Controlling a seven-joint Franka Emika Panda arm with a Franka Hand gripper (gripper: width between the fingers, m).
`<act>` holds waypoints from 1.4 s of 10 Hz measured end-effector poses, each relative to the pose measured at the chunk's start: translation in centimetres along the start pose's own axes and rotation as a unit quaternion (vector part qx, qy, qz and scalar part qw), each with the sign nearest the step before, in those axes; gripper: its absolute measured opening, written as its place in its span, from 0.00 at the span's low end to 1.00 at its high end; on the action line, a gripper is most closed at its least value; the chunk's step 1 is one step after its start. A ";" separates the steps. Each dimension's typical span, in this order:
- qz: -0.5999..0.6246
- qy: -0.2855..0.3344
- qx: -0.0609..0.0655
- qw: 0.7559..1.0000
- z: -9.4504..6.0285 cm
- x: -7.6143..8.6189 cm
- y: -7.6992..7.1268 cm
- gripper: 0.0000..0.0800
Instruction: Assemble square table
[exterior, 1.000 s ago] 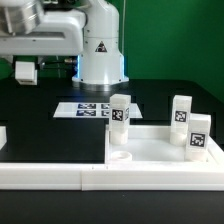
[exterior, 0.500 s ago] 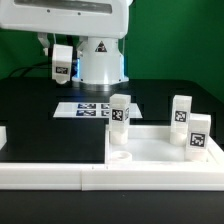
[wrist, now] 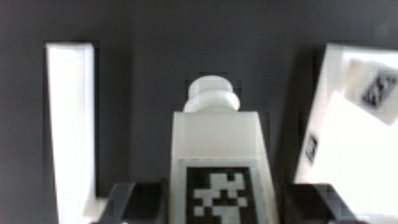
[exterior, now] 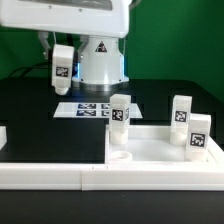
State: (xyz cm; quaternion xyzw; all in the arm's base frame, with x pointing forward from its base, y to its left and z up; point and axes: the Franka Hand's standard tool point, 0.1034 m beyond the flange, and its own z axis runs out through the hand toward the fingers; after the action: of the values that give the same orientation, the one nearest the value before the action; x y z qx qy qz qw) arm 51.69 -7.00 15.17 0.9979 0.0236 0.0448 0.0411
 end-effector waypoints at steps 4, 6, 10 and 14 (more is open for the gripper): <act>0.014 0.156 -0.014 0.988 0.3 5.3 -4.8 0.36; 0.010 0.217 -0.025 0.976 0.2 5.1 -4.3 0.36; -0.005 0.209 -0.038 0.977 1.5 4.1 -2.8 0.36; -0.009 0.188 -0.015 0.982 3.1 5.8 -2.0 0.36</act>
Offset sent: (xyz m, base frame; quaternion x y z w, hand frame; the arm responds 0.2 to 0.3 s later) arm 0.0589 -0.0017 0.0223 -0.1247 0.2072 -0.0092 0.9703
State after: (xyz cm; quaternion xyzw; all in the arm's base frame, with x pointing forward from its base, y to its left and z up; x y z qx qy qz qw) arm 57.66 -4.97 12.45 0.9707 0.0388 0.2317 0.0513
